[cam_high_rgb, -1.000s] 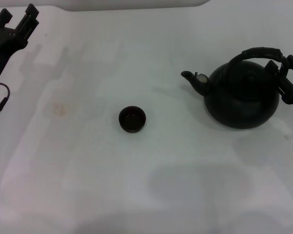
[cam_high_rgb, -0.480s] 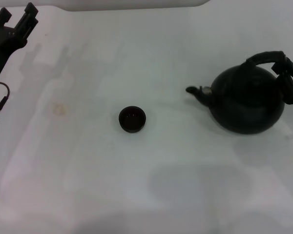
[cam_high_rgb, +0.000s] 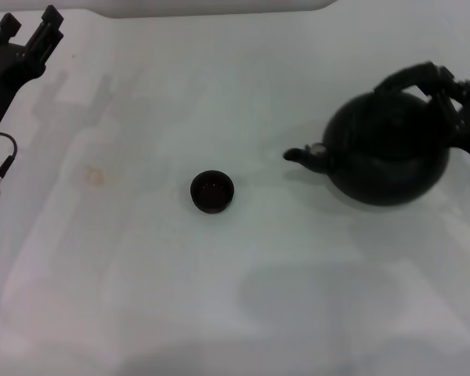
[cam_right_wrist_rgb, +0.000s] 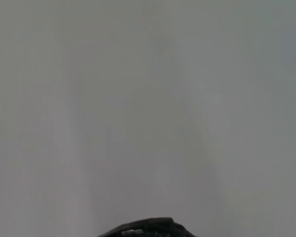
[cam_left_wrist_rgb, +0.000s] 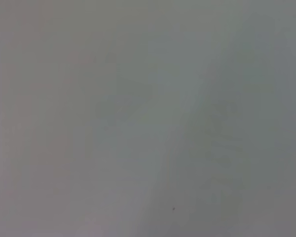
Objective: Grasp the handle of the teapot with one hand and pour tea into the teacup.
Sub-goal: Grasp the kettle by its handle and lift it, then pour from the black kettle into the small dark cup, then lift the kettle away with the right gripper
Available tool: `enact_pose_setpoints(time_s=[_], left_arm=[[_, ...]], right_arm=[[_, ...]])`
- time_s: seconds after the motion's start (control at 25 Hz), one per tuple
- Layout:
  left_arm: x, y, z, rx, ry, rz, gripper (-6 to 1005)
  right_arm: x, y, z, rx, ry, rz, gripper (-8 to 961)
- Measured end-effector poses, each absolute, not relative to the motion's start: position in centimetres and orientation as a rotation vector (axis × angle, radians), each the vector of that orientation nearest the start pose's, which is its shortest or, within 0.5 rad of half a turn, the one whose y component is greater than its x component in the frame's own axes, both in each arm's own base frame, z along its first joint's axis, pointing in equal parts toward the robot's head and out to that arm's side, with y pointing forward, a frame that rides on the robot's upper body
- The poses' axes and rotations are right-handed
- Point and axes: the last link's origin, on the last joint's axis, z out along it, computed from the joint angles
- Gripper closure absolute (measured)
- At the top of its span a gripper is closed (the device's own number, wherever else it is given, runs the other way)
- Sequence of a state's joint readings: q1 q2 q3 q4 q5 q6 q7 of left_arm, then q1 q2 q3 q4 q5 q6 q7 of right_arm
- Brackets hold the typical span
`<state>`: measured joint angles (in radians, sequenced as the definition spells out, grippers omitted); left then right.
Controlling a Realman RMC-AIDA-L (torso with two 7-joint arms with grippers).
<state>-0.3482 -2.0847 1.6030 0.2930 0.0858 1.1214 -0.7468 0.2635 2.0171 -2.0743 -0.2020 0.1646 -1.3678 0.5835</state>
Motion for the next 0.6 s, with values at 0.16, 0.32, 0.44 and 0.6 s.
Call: enact_pose_setpoints(time_s=[0.16, 0.32, 0.44, 0.6], left_arm=[[-31.6, 32.9, -1.1, -1.662, -0.861, -1.063, 181], [-31.6, 32.9, -1.1, -1.662, -0.862, -1.063, 181], [-31.6, 33.0, -1.0, -1.66, -0.863, -1.063, 182], [-31.6, 33.0, -1.1, -1.659, -0.866, -1.061, 182]], right_arm=[[30.5, 28.5, -2.9, -1.982, 0.509, 0.989, 771], [29.4, 29.8, -3.4, -2.035, 0.466, 0.973, 770], [28.8, 30.5, -3.9, -2.065, 0.442, 0.955, 770], [27.8, 31.2, -4.6, -2.102, 0.355, 0.905, 776]])
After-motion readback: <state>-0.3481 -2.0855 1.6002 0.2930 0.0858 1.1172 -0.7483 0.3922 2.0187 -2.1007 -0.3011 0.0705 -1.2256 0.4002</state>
